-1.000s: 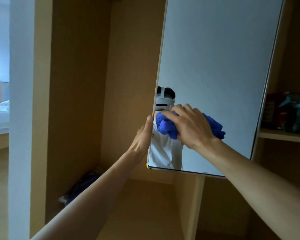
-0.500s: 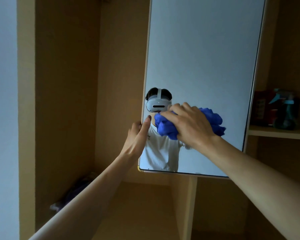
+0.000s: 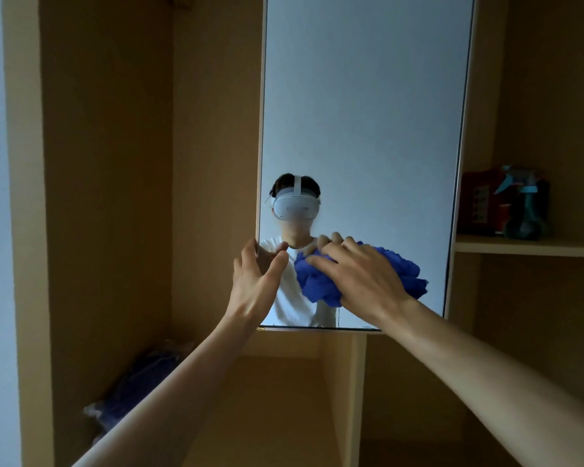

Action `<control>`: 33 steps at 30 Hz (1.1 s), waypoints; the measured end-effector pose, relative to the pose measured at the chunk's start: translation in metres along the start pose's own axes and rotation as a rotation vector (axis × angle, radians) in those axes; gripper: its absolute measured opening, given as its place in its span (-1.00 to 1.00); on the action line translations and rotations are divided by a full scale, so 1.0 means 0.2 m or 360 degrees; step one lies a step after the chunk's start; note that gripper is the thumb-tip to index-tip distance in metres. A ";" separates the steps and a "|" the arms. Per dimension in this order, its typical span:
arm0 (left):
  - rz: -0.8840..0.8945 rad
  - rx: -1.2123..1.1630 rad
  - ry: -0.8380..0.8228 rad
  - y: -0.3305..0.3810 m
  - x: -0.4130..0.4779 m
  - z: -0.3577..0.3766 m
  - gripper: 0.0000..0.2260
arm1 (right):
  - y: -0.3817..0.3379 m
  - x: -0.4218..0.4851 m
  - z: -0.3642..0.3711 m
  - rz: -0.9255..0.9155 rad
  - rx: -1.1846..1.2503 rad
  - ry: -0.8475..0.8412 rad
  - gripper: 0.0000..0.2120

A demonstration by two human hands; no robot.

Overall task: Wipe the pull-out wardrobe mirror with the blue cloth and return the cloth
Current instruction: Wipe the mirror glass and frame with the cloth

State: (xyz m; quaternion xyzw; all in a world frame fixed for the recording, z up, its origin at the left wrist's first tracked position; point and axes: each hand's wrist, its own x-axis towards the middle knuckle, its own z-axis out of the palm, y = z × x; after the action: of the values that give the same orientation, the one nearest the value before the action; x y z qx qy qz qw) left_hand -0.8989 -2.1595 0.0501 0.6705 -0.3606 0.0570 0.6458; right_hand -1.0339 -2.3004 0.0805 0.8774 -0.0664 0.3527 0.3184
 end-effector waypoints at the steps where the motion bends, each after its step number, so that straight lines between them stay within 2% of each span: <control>1: 0.0001 0.0006 -0.0006 0.01 0.00 -0.01 -0.44 | 0.03 0.02 -0.03 0.0018 0.0000 0.0025 -0.45; 7: 0.0035 0.0078 0.0009 0.08 0.01 0.01 -0.30 | 0.26 0.19 -0.19 0.0150 0.0024 0.0134 -0.54; 11: 0.0068 0.0109 0.0054 0.08 0.02 0.05 -0.18 | 0.29 0.18 -0.18 0.0172 0.0047 0.0165 -0.52; 17: 0.0111 0.0148 0.0124 0.04 0.02 0.10 -0.16 | 0.23 0.00 -0.06 0.0047 0.0053 0.0069 -0.54; 24: 0.0133 0.0291 0.0302 0.01 -0.04 0.21 -0.09 | 0.16 -0.24 0.10 0.0069 0.0079 -0.0127 -0.43; 28: 0.0074 0.0382 0.0350 0.00 -0.08 0.24 -0.04 | 0.18 -0.25 0.09 0.0007 0.0103 -0.0126 -0.40; 33: 0.0123 0.0439 0.0392 0.05 -0.07 0.25 -0.04 | 0.31 -0.16 -0.02 0.0026 0.0090 0.0011 -0.56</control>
State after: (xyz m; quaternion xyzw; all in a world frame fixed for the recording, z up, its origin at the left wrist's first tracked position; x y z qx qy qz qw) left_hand -0.9341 -2.1975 0.0435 0.7263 -0.2931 0.2123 0.5843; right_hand -1.0809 -2.3511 0.0933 0.8843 -0.0625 0.3602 0.2907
